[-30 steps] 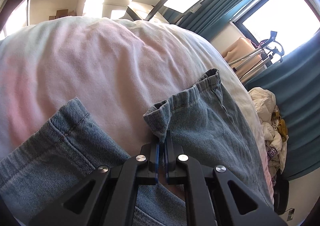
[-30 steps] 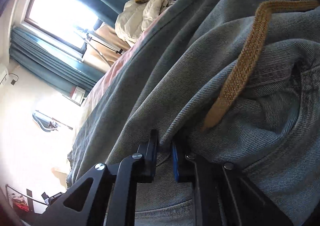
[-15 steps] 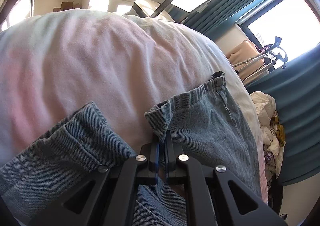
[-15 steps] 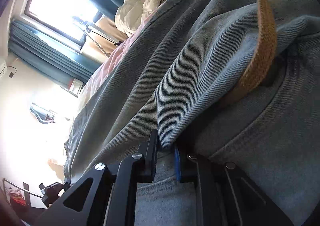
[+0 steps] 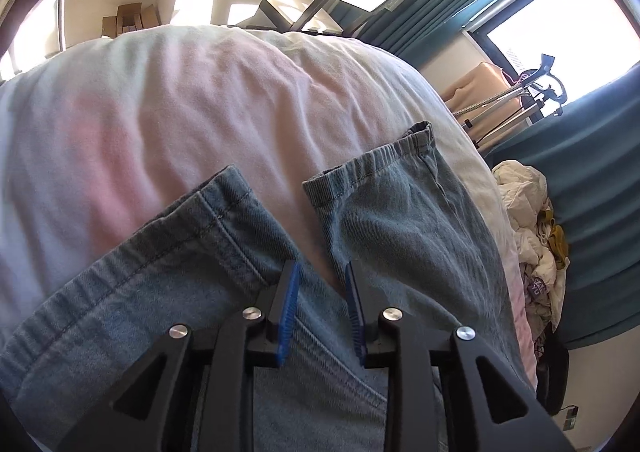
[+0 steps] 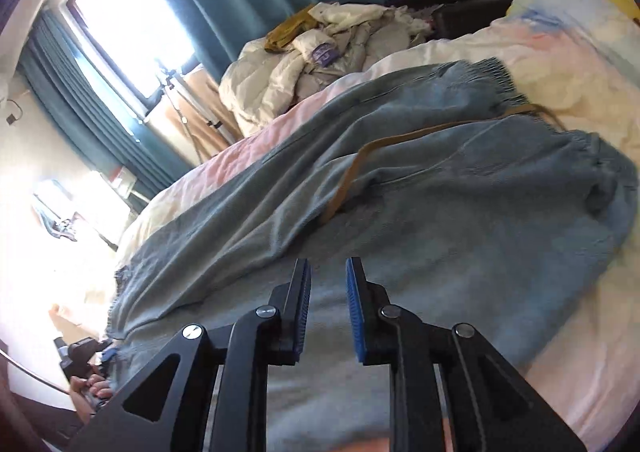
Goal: Fold clothes
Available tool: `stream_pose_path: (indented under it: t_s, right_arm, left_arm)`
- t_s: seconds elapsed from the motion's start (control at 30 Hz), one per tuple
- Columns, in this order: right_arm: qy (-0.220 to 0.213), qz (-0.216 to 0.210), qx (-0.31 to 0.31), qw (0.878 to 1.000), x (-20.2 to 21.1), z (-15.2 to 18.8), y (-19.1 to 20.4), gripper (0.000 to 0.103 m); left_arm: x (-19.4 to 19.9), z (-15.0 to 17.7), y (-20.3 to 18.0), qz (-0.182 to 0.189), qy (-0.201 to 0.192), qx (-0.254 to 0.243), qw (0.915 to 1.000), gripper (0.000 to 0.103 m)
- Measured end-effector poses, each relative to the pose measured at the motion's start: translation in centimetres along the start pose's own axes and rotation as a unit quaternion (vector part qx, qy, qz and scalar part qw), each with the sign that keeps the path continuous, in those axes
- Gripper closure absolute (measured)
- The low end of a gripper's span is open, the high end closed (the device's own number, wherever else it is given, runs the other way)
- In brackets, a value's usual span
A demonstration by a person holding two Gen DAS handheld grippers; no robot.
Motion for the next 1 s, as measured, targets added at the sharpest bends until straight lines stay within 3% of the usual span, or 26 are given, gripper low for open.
stream_pose_path:
  t_s: [0.13,0.23,0.4,0.53,0.63,0.73,0.83,1.0]
  right_arm:
    - [-0.006,0.052,-0.014,0.999,3.7,1.2,-5.0,0.085]
    - [-0.003,0.071,-0.053,0.996,4.2,2.1,-8.9,0.084]
    - [0.032,0.047,-0.151,0.987,3.4,4.1,-13.7,0.084]
    - [0.038,0.071,-0.158,0.984,3.8,5.0,-15.0,0.084]
    - [0.034,0.055,-0.177,0.982,4.2,5.8,-15.9,0.083]
    - [0.034,0.051,-0.198,0.978,4.6,6.5,-16.8,0.083]
    - [0.039,0.051,-0.213,0.975,4.7,7.0,-17.3,0.083]
    - [0.037,0.049,-0.241,0.969,4.5,7.3,-17.9,0.082]
  left_arm:
    - [2.8,0.7,1.0,0.015,0.021,-0.020,0.9995,0.059]
    - [4.6,1.2,2.1,0.026,0.030,-0.006,0.9992,0.059]
    - [7.2,2.2,3.9,0.041,0.032,0.036,0.9980,0.058]
    - [8.9,3.1,5.2,0.059,0.037,0.067,0.9953,0.055]
    - [10.1,3.7,6.3,0.070,0.038,0.094,0.9924,0.038]
    - [10.9,4.2,7.8,0.072,0.043,0.119,0.9893,0.035]
    - [11.1,4.9,9.2,0.068,0.072,0.141,0.9851,0.028]
    - [10.8,6.2,11.3,0.057,0.126,0.186,0.9727,0.028]
Point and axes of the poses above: each gripper's, at about its wrist camera, not at the fingertips, and x roughly against the way its jaws point, y to its left, z to its underside, the point moved 3 cm from there along -x, roughly the way its jaws point, and after that the axes turned 12 degrees about x, right-handed, at the moved point
